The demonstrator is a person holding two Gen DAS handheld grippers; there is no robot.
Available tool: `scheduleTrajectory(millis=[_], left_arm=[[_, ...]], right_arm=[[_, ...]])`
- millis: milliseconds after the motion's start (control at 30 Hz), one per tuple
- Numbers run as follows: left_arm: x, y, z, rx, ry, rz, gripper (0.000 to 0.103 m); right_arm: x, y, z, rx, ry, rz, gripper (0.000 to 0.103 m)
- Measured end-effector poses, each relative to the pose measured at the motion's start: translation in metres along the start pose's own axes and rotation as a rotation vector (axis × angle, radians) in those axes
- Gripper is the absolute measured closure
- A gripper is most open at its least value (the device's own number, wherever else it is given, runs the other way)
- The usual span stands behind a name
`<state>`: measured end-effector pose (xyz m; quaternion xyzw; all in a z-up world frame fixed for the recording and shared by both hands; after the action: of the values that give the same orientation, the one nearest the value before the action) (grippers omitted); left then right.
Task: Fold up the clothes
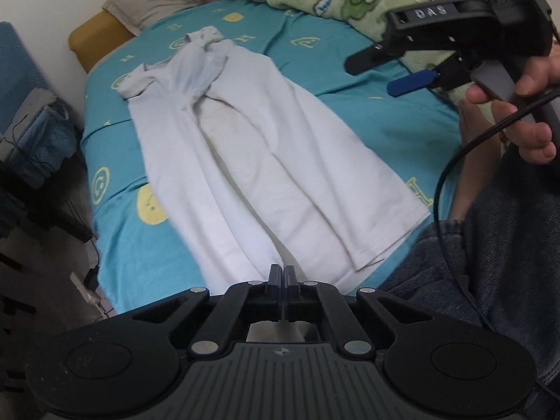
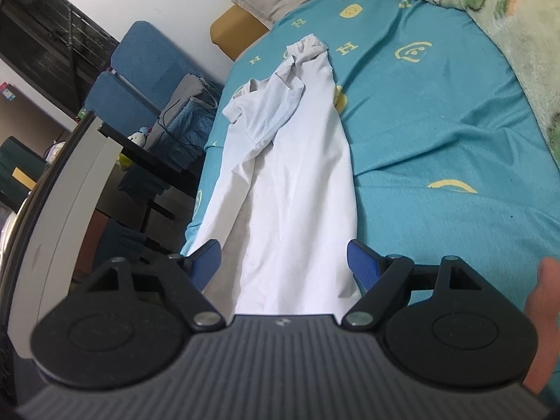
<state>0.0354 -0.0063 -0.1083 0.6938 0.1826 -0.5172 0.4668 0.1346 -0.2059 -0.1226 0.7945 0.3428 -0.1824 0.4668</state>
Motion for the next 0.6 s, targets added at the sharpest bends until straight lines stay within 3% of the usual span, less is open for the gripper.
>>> scheduleTrajectory(millis=[133, 300, 400, 433, 467, 600], left_arm=[[0.022, 0.001, 0.02, -0.048, -0.061, -0.024, 0.102], [0.055, -0.013, 0.038, -0.099, -0.154, -0.118, 0.097], [0.06, -0.016, 0.034, -0.153, -0.2, -0.13, 0.084], [0.058, -0.014, 0.027, -0.188, -0.214, -0.118, 0.072], [0.056, -0.012, 0.017, -0.236, -0.228, -0.105, 0.06], [0.053, -0.01, -0.039, -0.496, -0.253, -0.05, 0.036]], right_arm=[[0.005, -0.003, 0.004, 0.014, 0.002, -0.017, 0.022], [0.014, -0.012, 0.006, 0.037, 0.027, -0.066, 0.022], [0.022, -0.022, 0.01, 0.09, 0.054, -0.116, 0.022], [0.023, -0.025, 0.012, 0.106, 0.06, -0.129, 0.022], [0.024, -0.027, 0.013, 0.116, 0.06, -0.137, 0.022], [0.028, -0.035, 0.016, 0.152, 0.063, -0.168, 0.022]])
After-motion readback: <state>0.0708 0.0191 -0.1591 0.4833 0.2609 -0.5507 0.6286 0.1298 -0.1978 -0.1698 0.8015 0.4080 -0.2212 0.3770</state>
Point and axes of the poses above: each gripper's, at about its wrist camera, not at the fingertips, and x roughly the way its jaws point, z to its right, y to its top, the point moved 10 cm from there along x, roughly the way its jaws point, and after that the axes turned 14 degrees about -x, right-handed, at the moved point
